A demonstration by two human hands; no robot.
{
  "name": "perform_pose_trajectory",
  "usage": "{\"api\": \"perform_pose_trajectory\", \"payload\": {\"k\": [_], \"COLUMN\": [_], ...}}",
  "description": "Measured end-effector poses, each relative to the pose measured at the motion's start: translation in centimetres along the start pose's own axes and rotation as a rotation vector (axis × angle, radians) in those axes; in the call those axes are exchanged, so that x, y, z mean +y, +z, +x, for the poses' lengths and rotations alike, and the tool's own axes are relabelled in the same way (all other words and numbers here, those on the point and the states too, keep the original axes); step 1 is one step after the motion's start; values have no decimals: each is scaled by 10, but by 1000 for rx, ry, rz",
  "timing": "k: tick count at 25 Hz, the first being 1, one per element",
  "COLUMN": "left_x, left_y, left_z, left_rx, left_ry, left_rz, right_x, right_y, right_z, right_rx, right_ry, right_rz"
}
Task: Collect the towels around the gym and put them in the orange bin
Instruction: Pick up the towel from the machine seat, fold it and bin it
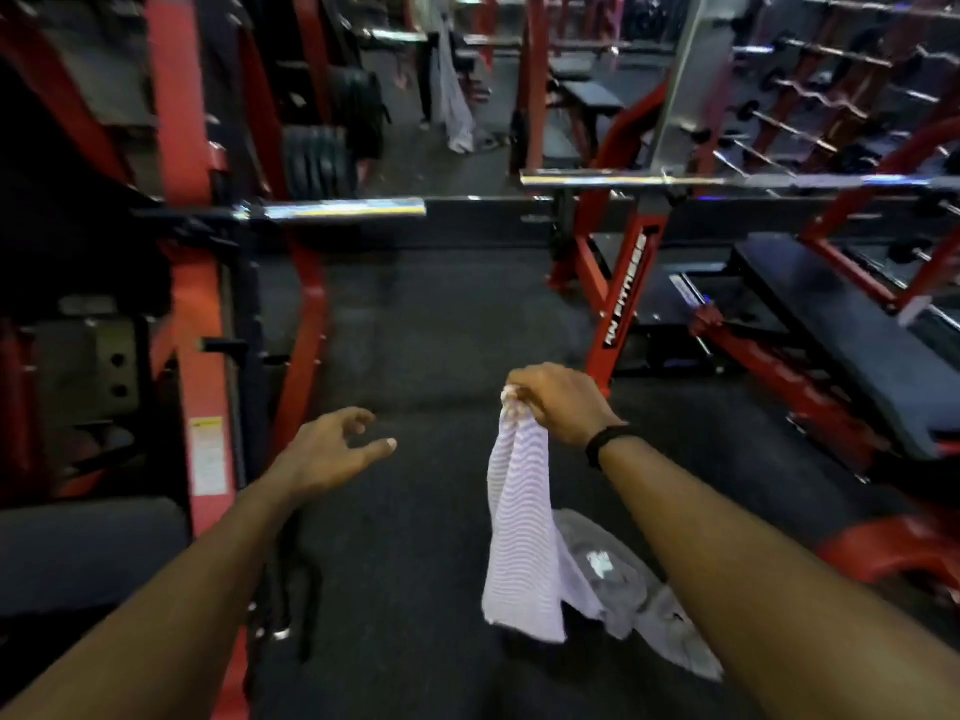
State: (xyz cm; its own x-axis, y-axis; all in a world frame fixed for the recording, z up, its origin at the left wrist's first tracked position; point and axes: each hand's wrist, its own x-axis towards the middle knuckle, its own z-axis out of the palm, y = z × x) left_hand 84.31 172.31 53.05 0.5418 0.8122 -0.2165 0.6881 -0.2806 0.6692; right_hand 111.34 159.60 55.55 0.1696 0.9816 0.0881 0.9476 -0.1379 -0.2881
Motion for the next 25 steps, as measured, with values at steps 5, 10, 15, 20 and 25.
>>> {"api": "perform_pose_trajectory", "payload": {"k": [5,10,15,20,25], "left_x": [31,38,24,7,-15], "left_y": [-115,-177,-215,-219,-211], "left_z": [-100,-218,-373,-522,-667], "left_rx": [273,564,781,936,1076], "left_ry": [-62,-141,-341,-497,-649], "left_rz": [-12,-4,23,27,39], "right_x": [-89,-193,-320,-442,-555], "right_y": [-105,-153,-178,-171,-164], "right_z": [31,34,-7,-73,-145], "right_rx": [51,34,-18,-156,-214], "right_ry": [-238,-525,-802,-1053,-1279], "right_rz": [160,260,395,399,432]}}
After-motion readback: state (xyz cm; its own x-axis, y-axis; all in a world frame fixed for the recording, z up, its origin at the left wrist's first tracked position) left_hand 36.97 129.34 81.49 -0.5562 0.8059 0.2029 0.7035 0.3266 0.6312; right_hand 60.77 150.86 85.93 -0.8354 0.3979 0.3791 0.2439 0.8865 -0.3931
